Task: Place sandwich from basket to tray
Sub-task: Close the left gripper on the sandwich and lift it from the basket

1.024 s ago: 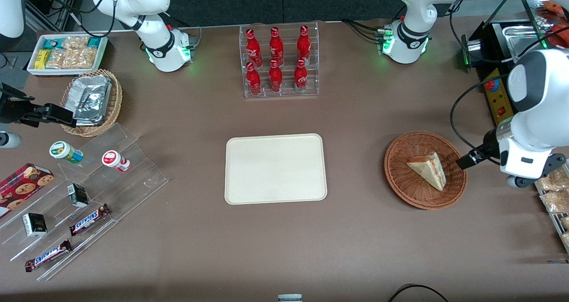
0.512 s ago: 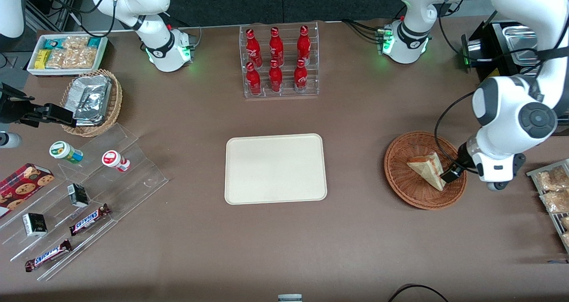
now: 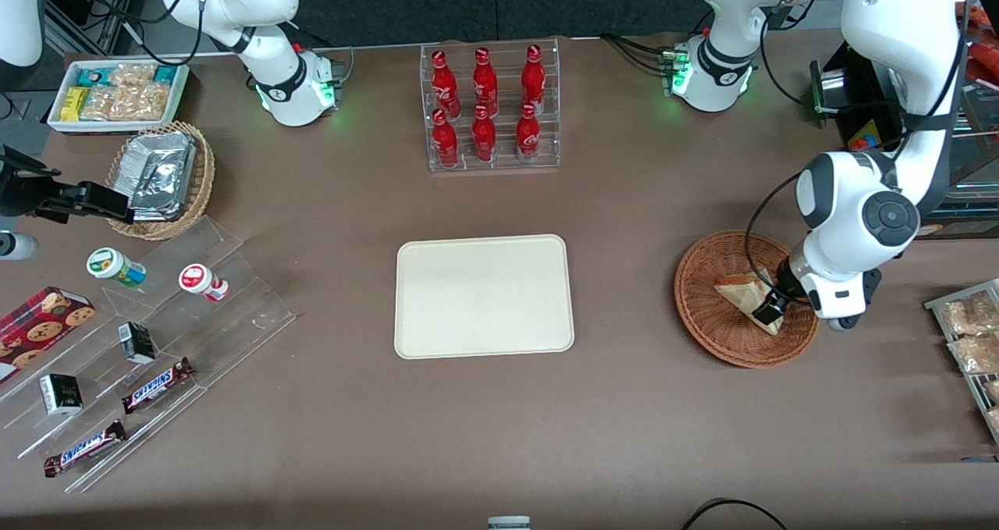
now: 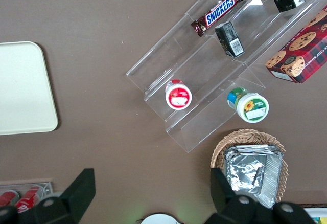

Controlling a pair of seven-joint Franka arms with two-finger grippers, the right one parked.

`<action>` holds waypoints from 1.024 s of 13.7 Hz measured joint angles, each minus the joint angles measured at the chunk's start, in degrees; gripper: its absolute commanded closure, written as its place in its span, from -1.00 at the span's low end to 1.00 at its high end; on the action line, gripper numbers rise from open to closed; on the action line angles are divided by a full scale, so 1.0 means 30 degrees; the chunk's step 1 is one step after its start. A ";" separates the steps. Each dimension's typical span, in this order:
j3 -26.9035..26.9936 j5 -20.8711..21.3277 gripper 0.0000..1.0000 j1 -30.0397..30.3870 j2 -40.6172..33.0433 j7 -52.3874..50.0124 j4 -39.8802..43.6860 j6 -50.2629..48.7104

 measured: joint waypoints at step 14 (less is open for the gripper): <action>-0.0288 -0.0014 0.83 -0.0040 -0.0004 -0.1420 -0.1015 0.0601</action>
